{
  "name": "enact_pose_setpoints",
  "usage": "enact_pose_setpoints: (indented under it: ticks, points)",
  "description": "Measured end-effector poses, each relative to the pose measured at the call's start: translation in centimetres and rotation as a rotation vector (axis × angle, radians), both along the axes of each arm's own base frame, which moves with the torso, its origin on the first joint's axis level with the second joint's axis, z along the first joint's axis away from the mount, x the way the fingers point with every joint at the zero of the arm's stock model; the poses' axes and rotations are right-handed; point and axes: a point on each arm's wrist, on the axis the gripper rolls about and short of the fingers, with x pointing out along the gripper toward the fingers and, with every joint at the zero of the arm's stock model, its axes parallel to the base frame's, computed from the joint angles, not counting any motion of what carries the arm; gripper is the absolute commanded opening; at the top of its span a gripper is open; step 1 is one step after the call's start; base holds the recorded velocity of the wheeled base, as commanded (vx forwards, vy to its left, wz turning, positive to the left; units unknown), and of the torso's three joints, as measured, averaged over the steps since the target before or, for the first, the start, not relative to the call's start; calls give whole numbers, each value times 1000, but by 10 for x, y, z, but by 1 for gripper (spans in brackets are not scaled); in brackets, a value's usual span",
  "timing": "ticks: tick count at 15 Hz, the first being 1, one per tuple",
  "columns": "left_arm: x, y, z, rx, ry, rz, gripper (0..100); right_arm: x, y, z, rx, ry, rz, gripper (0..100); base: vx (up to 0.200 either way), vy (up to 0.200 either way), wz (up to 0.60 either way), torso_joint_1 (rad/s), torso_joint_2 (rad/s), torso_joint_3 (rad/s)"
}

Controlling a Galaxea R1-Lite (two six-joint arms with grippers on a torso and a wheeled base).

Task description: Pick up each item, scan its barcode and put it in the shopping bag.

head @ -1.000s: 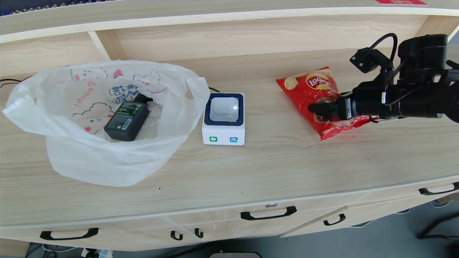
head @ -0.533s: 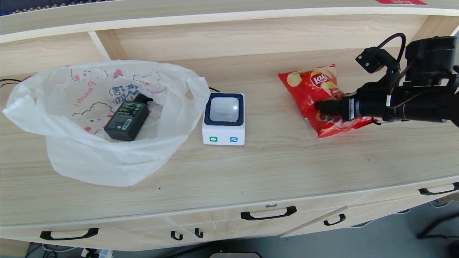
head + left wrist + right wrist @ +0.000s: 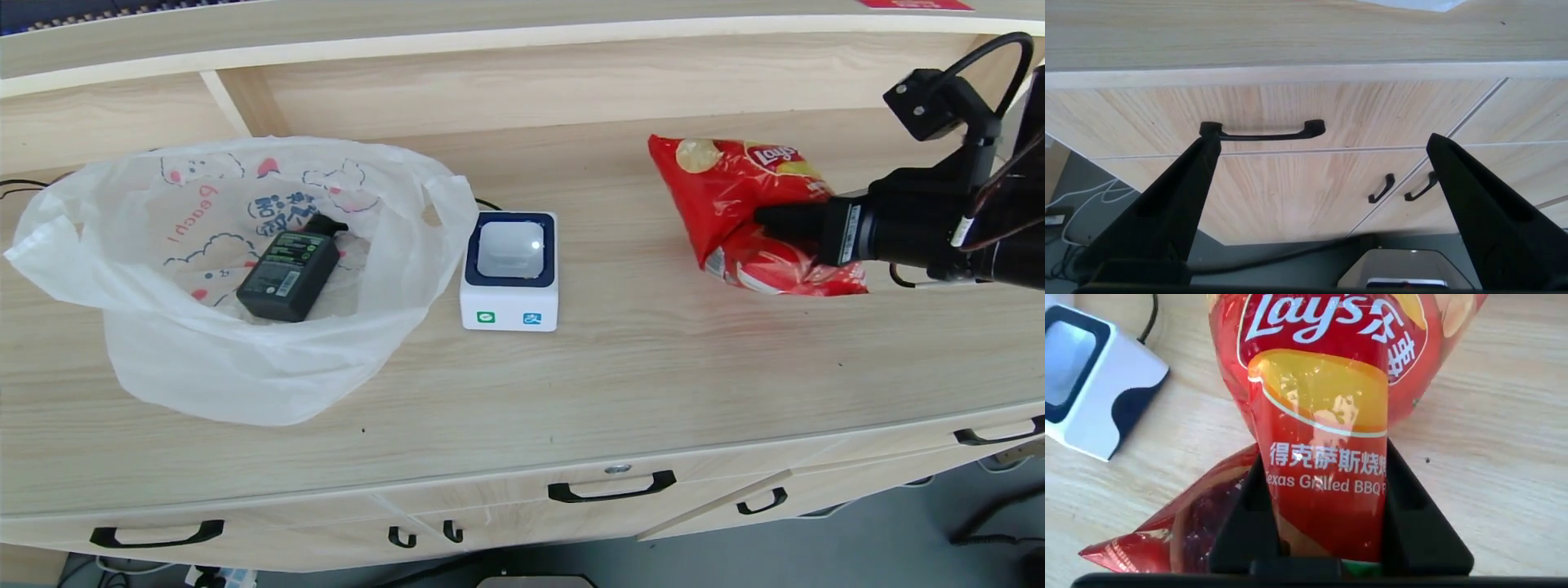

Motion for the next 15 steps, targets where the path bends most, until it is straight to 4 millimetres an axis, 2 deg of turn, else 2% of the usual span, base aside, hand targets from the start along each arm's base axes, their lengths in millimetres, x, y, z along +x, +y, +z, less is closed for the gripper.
enact_pose_setpoints:
  ticks: [2,7,10,15]
  points:
    - [0,0,0,0,0,0,100,-16,5,1,66,-20,-10,0,0,0,0,0,0,0]
    - [0,0,0,-2,0,1,100,-37,15,4,342,-114,44,0,0,0,0,0,0,0]
    - [0,0,0,-1,1,0,100,-54,24,0,430,-103,107,0,0,0,0,0,0,0]
    - [0,0,0,0,0,0,100,-120,49,-12,537,0,354,0,0,0,0,0,0,0]
